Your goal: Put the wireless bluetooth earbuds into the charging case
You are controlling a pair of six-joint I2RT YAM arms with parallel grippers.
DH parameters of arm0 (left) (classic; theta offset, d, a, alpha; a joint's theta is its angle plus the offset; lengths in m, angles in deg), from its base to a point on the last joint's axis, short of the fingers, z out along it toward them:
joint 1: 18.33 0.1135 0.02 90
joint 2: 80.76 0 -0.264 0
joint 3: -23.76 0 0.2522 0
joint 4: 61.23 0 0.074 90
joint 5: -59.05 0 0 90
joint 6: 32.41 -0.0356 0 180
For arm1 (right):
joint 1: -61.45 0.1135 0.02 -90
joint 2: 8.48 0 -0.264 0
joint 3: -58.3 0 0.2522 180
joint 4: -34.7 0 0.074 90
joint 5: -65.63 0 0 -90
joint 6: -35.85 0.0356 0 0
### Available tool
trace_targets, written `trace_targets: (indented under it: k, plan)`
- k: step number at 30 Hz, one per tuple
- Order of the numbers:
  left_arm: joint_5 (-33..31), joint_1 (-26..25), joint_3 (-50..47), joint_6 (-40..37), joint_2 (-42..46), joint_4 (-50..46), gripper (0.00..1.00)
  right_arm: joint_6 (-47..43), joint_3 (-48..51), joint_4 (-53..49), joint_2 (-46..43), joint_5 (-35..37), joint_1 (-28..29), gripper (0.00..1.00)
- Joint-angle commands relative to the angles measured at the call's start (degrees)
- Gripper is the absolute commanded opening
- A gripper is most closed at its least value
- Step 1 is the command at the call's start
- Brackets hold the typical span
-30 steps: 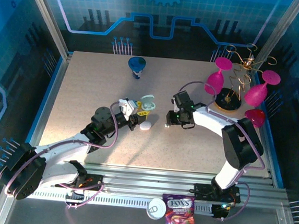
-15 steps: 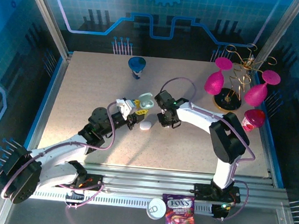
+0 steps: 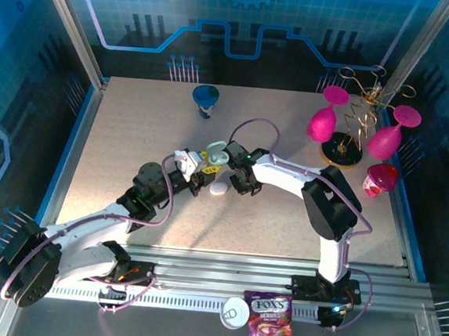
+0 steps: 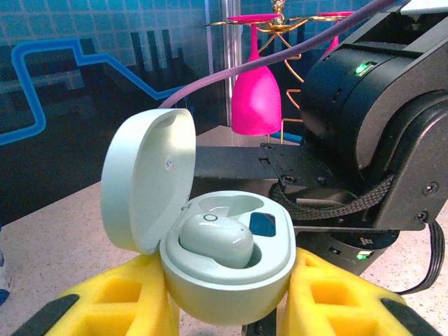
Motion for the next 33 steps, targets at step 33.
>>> trace_targets:
  k: [33]
  plan:
    - [-0.60, 0.28, 0.30, -1.35, -0.42, 1.47, 0.31, -0.97, -2.09, -0.68, 4.60, 2.48, 0.79, 0.24]
